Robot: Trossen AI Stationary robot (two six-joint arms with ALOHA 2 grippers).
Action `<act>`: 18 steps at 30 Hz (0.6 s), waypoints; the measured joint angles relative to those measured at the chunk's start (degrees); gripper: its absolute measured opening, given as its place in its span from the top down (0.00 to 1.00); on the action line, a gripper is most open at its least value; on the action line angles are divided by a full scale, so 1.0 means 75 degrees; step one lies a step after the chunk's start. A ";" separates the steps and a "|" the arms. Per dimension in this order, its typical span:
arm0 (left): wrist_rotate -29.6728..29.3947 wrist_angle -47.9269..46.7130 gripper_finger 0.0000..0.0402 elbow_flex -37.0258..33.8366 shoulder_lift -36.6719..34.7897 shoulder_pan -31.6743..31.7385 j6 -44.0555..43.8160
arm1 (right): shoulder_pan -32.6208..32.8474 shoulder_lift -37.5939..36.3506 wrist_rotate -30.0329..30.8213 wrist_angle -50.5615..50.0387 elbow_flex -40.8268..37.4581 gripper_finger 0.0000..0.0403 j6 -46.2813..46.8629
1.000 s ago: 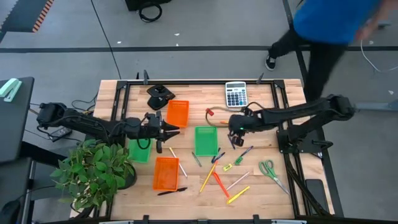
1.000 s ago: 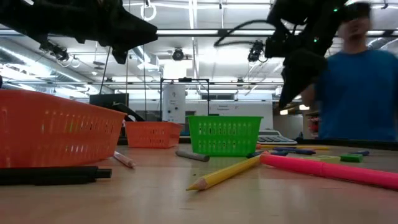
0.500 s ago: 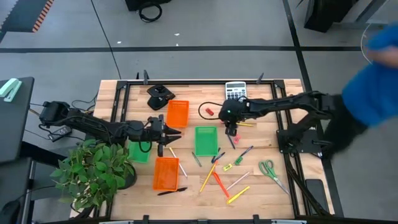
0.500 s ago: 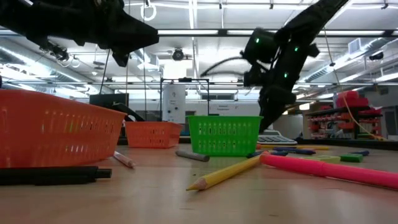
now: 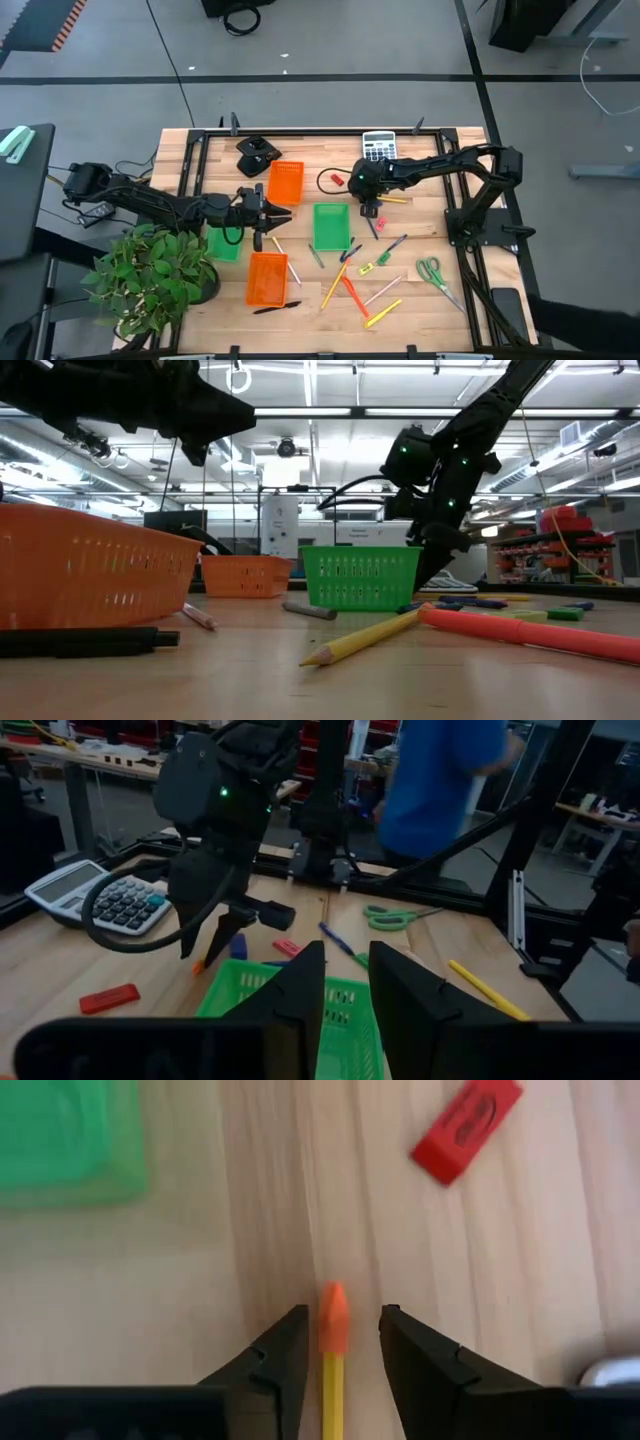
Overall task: Sort crayons/erasers/pens/pencils in bins
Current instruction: Put the yellow pencil into the right green basket
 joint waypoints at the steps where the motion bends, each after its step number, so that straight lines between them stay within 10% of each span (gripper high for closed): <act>1: 0.0000 0.0000 0.79 0.0000 0.0000 0.0000 0.0064 | 0.0000 0.0000 -0.0028 0.0055 0.0000 0.69 -0.0008; 18: -0.0067 0.0032 0.80 0.0000 0.0000 0.0251 0.0085 | 0.0003 0.0376 -0.0083 0.0166 0.0017 0.74 0.0036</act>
